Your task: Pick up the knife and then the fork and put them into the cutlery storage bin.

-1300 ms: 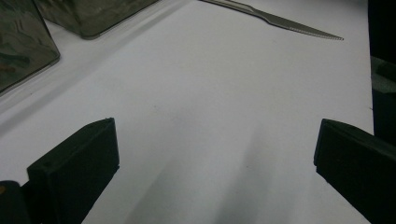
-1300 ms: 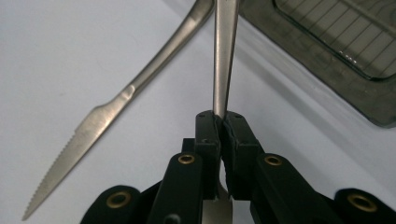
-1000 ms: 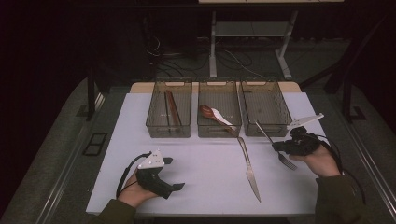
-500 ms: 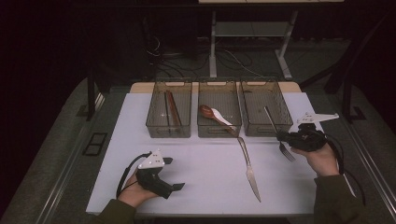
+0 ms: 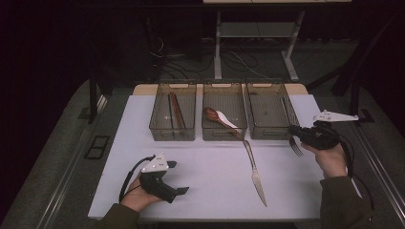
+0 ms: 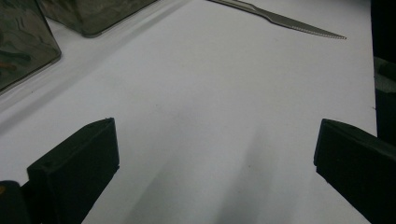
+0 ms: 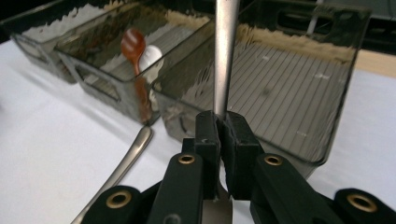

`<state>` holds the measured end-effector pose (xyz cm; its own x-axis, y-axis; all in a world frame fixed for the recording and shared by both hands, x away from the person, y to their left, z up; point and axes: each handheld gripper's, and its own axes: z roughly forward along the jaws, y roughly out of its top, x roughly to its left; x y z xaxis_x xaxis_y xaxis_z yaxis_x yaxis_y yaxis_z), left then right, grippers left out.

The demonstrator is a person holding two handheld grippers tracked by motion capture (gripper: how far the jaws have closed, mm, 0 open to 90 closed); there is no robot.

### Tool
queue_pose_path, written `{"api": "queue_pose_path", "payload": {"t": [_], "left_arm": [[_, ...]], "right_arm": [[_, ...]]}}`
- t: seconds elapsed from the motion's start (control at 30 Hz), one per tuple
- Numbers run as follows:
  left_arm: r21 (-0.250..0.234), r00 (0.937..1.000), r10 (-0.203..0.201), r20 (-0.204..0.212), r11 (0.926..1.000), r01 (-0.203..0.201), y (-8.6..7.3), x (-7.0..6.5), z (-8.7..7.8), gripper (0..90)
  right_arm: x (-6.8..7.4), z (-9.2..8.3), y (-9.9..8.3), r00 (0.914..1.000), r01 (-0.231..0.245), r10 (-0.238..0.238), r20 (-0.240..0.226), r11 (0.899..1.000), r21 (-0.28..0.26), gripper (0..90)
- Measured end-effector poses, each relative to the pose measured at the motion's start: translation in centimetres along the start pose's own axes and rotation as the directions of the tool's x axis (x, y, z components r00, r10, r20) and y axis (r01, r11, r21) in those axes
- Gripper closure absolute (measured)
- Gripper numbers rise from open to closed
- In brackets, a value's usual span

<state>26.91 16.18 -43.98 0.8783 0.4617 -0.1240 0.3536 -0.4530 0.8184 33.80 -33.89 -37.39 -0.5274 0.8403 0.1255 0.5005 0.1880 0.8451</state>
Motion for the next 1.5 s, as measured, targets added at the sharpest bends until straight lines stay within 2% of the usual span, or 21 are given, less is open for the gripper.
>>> {"api": "queue_pose_path", "payload": {"t": [0.17, 0.33, 0.43, 0.67, 1.03, 1.2, 1.37, 1.5], "left_arm": [[0.001, 1.0, 0.0, 0.0, 1.0, 0.0, 0.0, 0.0, 0.0, 0.0], [0.004, 1.0, 0.003, 0.0, 1.0, -0.003, 0.0, 0.1, 0.1, 0.0], [0.003, 1.0, 0.002, 0.0, 1.0, -0.002, 0.0, 0.1, 0.1, 0.0], [-0.003, 1.0, -0.002, 0.001, 1.0, 0.002, 0.0, 0.1, 0.0, 0.0], [-0.007, 1.0, -0.004, 0.005, 1.0, 0.004, 0.0, 0.1, -0.1, 0.0], [-0.011, 1.0, -0.007, 0.006, 0.9999, 0.007, 0.0, 0.1, -0.1, 0.0], [-0.012, 0.9999, -0.008, 0.007, 0.9999, 0.008, 0.0, 0.1, -0.1, 0.0], [-0.012, 1.0, -0.006, 0.008, 0.9999, 0.006, 0.0, 0.1, -0.1, 0.0]], "right_arm": [[-0.5, -0.2, 0.6, 0.9997, -0.017, 0.018, 0.017, 0.999, -0.04, 85.1], [-0.9, 0.0, 1.5, 0.9992, -0.011, 0.013, 0.037, 0.998, -0.062, 85.1], [-1.2, 0.3, 2.4, 0.9987, -0.02, 0.024, 0.045, 0.996, -0.082, 85.1], [-2.1, 1.5, 4.8, 0.9967, -0.018, 0.025, 0.077, 0.996, -0.09, 85.3], [-3.7, 5.1, 6.9, 0.9943, -0.019, 0.025, 0.104, 0.998, -0.058, 85.3], [-4.7, 6.9, 6.8, 0.9932, -0.036, 0.039, 0.11, 0.999, -0.031, 85.3], [-4.9, 8.7, 6.0, 0.9904, -0.047, 0.044, 0.131, 0.999, 0.019, 85.2], [-4.8, 9.5, 5.7, 0.9912, -0.04, 0.034, 0.128, 0.998, 0.043, 85.2]]}}
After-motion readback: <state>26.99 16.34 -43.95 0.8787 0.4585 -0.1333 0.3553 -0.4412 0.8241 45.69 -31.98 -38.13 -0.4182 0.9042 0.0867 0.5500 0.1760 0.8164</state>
